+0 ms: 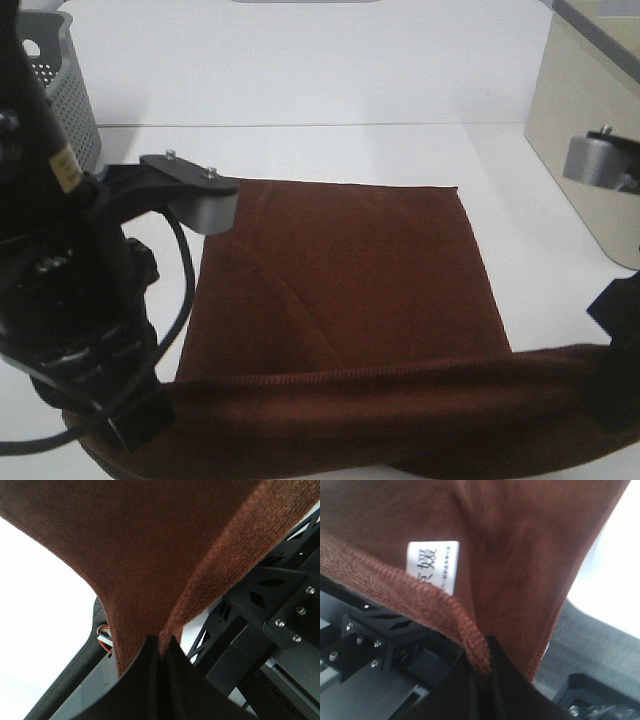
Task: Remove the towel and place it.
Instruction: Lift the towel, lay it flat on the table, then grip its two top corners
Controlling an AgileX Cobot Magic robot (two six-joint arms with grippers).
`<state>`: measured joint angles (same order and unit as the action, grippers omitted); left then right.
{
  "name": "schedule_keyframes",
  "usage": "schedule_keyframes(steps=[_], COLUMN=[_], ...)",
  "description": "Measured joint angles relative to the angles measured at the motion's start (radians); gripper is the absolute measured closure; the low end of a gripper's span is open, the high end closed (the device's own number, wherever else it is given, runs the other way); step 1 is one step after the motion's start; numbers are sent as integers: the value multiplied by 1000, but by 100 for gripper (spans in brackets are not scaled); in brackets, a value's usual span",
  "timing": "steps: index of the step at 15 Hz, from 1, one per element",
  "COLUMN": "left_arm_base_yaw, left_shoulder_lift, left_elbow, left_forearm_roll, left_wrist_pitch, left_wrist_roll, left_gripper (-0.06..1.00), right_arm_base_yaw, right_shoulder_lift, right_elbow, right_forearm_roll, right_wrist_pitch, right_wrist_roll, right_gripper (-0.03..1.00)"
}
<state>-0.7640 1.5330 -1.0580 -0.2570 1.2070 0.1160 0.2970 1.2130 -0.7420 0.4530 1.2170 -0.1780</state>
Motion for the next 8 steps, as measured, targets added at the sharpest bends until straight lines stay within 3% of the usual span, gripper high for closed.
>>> schedule_keyframes(steps=[8], left_arm_base_yaw=[-98], left_shoulder_lift=[240], left_elbow=[0], left_forearm_roll=[-79], left_wrist_pitch=[2], left_wrist_roll=[61], left_gripper=[94], right_arm_base_yaw=[0], right_shoulder_lift=[219], right_elbow=[98], right_forearm_roll=[94], right_wrist_pitch=[-5], right_wrist_roll=[-115], right_gripper=[96])
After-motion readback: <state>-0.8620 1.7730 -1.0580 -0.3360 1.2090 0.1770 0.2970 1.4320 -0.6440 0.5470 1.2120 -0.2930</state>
